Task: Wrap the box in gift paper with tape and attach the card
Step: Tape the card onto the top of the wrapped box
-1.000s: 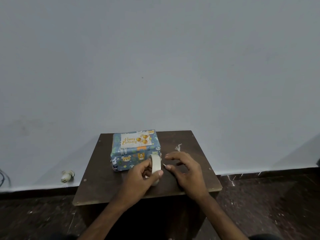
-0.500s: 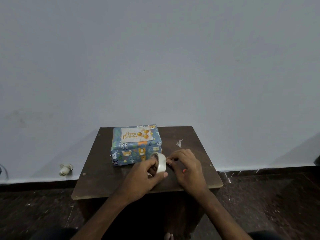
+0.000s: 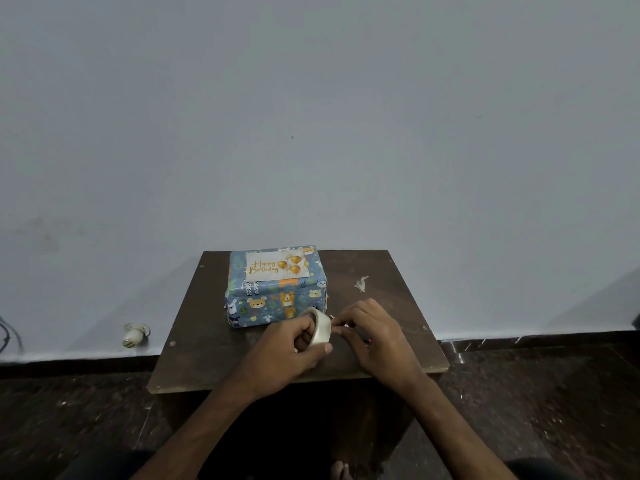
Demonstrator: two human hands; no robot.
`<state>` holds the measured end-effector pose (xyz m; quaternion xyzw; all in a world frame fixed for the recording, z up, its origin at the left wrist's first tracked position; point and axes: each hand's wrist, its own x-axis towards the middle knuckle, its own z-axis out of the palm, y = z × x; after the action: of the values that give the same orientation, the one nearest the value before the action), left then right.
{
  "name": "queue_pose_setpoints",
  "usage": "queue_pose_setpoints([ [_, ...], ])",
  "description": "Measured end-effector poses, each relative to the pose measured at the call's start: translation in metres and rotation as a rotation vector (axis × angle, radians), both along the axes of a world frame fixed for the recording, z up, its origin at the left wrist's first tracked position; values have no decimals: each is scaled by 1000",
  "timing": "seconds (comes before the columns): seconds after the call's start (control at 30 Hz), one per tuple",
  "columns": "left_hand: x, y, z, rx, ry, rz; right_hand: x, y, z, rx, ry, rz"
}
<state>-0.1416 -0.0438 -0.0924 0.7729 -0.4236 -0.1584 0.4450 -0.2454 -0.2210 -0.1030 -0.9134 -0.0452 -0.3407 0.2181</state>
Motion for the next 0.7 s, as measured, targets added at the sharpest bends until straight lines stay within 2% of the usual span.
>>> queue_pose_setpoints([
  [0.17, 0, 0, 3, -20, 86, -11, 1, 4, 3, -121, 34, -32],
  [0.33, 4, 6, 6, 37, 9, -74, 6, -1, 8, -157, 222, -23],
  [0.53, 7, 8, 5, 214, -113, -104, 2, 1, 9, 162, 448, 29],
  [0.7, 8, 5, 4, 172, -89, -81, 4, 8, 17, 480, 459, 87],
])
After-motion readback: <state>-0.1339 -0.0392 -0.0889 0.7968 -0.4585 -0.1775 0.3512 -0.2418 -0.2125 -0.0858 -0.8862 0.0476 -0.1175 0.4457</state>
